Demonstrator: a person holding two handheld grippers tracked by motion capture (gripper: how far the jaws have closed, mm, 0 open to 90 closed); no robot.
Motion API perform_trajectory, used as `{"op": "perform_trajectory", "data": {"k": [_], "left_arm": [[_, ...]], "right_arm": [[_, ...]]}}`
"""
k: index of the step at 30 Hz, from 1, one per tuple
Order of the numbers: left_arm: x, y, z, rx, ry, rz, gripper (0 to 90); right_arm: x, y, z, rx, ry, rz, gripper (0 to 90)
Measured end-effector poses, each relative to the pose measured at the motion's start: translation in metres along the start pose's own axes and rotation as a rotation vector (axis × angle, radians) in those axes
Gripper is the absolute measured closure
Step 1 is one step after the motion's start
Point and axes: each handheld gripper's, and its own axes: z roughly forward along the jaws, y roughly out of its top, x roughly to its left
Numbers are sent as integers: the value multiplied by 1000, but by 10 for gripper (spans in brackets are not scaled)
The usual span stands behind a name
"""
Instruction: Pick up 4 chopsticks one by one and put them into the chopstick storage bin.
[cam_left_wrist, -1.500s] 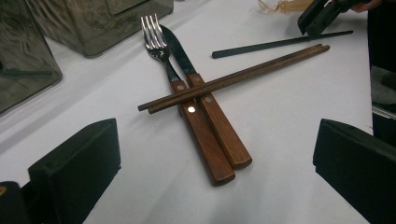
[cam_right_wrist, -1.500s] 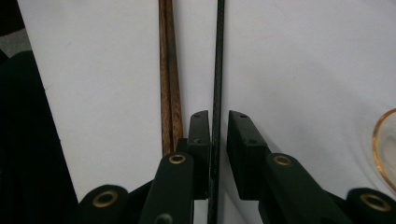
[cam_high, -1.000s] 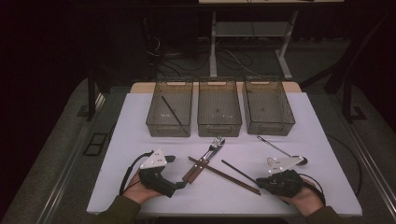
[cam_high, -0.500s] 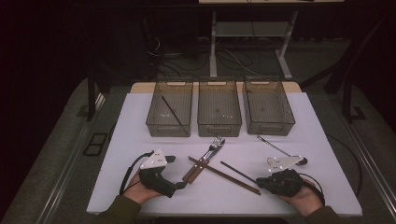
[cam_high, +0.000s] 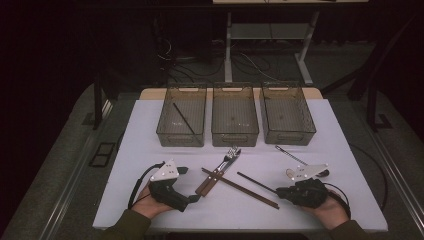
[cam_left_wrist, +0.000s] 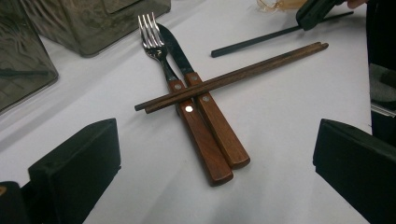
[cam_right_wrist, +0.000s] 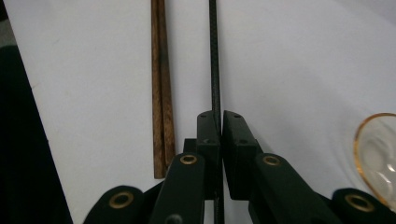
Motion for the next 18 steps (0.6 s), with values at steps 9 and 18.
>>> {"op": "perform_trajectory", "data": {"k": [9,18], "left_arm": [[0,0,0,0,0,0,0],[0,0,0,3,-2,0,0]], "right_arm": [[-5,2,-12,-83,20,15,860],[-11,6,-23,-162,45,38,859]]}}
